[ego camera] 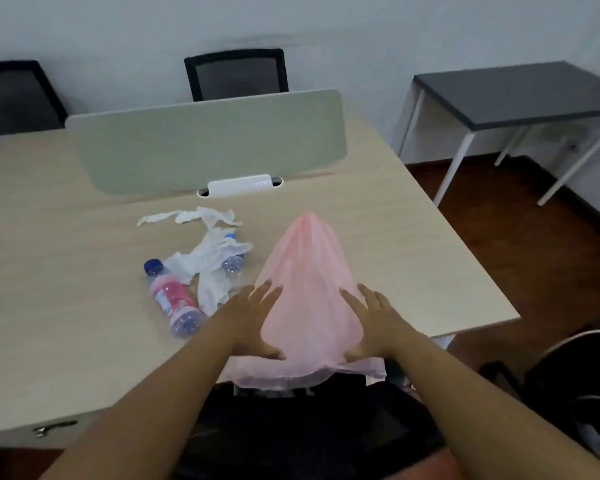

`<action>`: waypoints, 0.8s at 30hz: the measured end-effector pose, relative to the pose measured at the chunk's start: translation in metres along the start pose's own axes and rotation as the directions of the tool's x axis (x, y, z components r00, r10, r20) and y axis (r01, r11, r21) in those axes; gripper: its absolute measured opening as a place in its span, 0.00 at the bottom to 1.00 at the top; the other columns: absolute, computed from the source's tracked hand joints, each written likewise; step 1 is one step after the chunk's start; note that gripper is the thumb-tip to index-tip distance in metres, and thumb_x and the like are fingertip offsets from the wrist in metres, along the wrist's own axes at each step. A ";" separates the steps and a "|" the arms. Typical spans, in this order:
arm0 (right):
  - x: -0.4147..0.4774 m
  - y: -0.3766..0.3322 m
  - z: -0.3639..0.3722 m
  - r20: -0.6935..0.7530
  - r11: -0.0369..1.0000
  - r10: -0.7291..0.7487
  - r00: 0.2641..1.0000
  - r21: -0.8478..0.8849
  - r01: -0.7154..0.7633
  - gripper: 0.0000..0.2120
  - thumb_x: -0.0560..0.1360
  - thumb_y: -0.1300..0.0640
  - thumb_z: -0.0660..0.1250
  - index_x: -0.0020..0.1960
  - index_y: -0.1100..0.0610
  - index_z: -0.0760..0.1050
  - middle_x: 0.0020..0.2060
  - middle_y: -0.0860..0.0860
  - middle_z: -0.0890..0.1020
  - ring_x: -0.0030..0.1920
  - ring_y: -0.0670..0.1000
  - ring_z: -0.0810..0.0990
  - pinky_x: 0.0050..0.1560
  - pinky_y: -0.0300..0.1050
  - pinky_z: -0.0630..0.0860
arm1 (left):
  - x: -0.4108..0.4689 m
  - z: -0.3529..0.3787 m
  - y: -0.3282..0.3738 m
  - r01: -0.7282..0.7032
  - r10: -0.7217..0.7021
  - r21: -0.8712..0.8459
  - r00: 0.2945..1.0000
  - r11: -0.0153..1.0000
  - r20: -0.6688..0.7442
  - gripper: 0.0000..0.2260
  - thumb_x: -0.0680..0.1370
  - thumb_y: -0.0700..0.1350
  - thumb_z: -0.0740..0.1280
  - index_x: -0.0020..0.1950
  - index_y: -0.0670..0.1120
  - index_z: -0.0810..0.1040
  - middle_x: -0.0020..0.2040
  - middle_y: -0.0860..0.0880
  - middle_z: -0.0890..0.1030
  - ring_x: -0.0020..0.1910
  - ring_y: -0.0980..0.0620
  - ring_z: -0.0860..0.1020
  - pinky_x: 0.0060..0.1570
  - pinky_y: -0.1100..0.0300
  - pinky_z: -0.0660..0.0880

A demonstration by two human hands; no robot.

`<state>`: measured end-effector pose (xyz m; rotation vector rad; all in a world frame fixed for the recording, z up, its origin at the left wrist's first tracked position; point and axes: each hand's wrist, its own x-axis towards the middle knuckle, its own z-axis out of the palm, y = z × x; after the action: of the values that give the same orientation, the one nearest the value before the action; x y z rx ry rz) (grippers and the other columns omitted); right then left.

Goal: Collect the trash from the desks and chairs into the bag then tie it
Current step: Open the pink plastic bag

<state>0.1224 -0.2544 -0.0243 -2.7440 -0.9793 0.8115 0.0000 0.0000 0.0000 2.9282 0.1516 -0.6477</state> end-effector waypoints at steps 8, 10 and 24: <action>0.007 0.012 0.051 -0.002 0.987 0.027 1.000 -0.161 -0.027 0.57 0.67 0.39 0.71 0.76 0.45 0.31 0.78 0.52 0.40 0.74 0.62 0.53 0.66 0.59 0.68 | -0.001 0.047 0.006 0.057 -0.083 0.217 0.990 0.975 0.115 0.54 0.69 0.64 0.73 0.83 0.52 0.41 0.83 0.48 0.39 0.82 0.38 0.49 0.78 0.46 0.53; 0.009 0.017 0.058 -0.091 0.993 0.013 0.996 -0.114 -0.023 0.36 0.75 0.48 0.63 0.77 0.52 0.50 0.77 0.54 0.51 0.69 0.60 0.61 0.58 0.55 0.74 | 0.000 0.051 0.003 0.025 -0.015 0.265 0.999 0.964 -0.039 0.48 0.62 0.56 0.81 0.77 0.48 0.64 0.79 0.41 0.63 0.73 0.36 0.69 0.66 0.47 0.73; 0.033 -0.010 -0.146 -0.769 0.861 0.292 0.568 0.470 0.194 0.07 0.80 0.60 0.51 0.50 0.57 0.67 0.42 0.55 0.75 0.39 0.59 0.74 0.39 0.51 0.71 | 0.040 -0.126 0.052 0.305 -0.783 -0.725 0.331 0.617 -0.527 0.14 0.85 0.43 0.55 0.66 0.44 0.75 0.64 0.40 0.73 0.61 0.37 0.74 0.48 0.49 0.69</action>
<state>0.2145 -0.2166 0.0880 -2.2070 -0.3744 -0.2669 0.0943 -0.0286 0.1020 2.2695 1.3055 0.7492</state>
